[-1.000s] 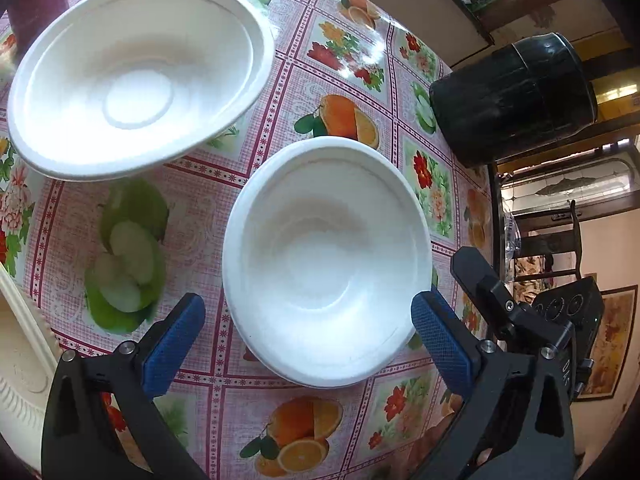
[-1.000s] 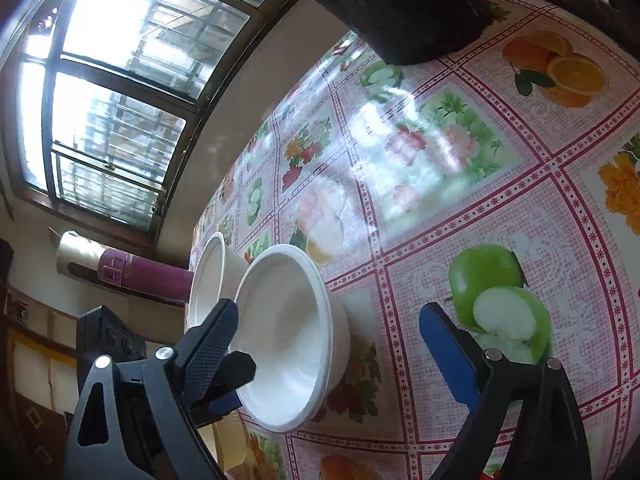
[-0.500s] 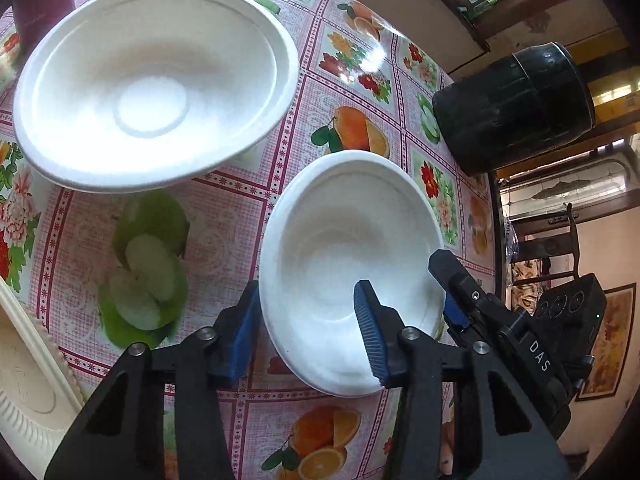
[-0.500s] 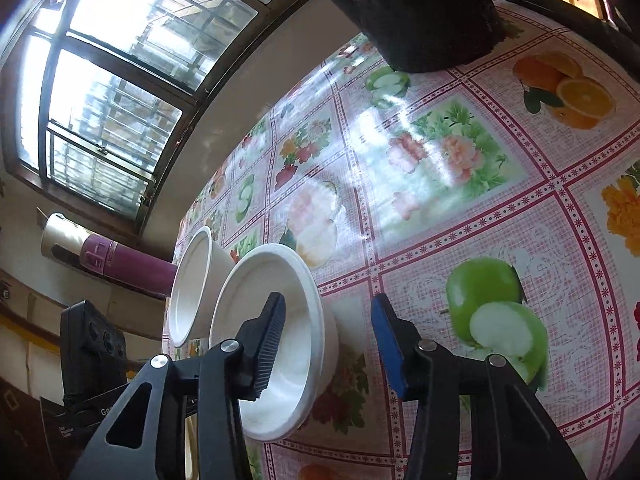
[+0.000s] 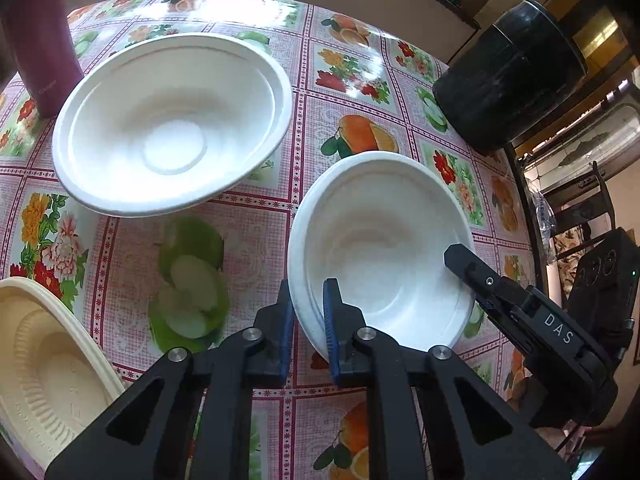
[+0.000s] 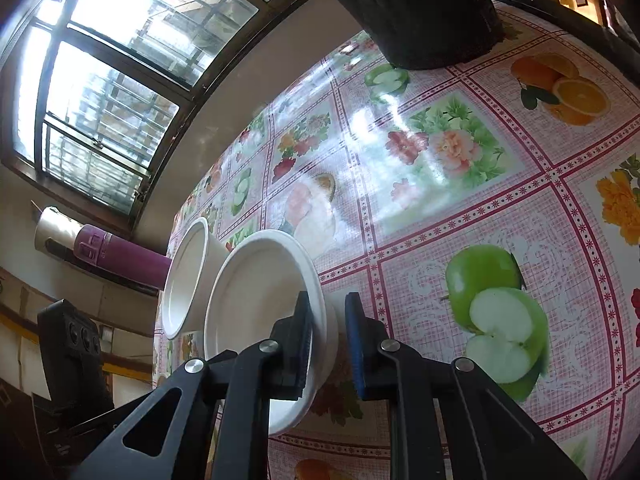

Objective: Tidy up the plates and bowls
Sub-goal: 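Lift the white bowl with the left tool and lower it onto the stack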

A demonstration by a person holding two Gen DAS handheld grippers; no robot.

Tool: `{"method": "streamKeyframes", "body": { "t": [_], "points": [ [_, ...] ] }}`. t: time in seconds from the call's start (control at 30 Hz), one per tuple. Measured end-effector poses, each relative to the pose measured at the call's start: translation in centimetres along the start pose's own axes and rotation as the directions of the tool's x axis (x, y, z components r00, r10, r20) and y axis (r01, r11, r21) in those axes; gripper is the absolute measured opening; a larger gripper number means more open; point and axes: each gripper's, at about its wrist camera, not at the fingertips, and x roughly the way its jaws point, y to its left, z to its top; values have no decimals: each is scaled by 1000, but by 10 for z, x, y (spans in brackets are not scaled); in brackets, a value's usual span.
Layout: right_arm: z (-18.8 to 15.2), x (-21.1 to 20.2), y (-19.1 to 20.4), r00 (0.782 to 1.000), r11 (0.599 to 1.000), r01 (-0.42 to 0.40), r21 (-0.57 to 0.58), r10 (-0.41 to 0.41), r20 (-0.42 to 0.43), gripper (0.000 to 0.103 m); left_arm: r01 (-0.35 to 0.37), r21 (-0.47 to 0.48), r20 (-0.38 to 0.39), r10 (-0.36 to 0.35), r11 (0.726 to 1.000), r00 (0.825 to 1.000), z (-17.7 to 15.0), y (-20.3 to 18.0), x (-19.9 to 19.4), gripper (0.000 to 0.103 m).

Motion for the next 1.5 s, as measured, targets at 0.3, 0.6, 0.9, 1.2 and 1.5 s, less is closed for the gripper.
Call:
{"method": "streamKeyframes", "body": {
  "t": [0.3, 0.6, 0.9, 1.2, 1.5],
  "points": [
    [-45, -47, 20, 1000, 998, 25, -64, -25, -5, 9, -45, 111, 42, 40, 993, 998, -41, -13, -47, 11],
    [-135, -125, 81, 999, 982, -36, -188, 40, 19, 10, -51, 129, 137, 33, 990, 990, -135, 16, -136, 14],
    [-253, -135, 190, 980, 913, -197, -357, 177, -87, 11, -154, 27, 301, 139, 988, 943, -246, 114, -234, 15],
    [-373, -89, 293, 962, 798, -259, -544, 161, -222, 10, -268, -150, 317, 303, 952, 899, -324, 217, -281, 15],
    [-427, -44, 305, 986, 710, -125, -693, 13, -165, 14, -269, -205, 228, 313, 941, 922, -345, 258, -243, 40]
  ]
}}
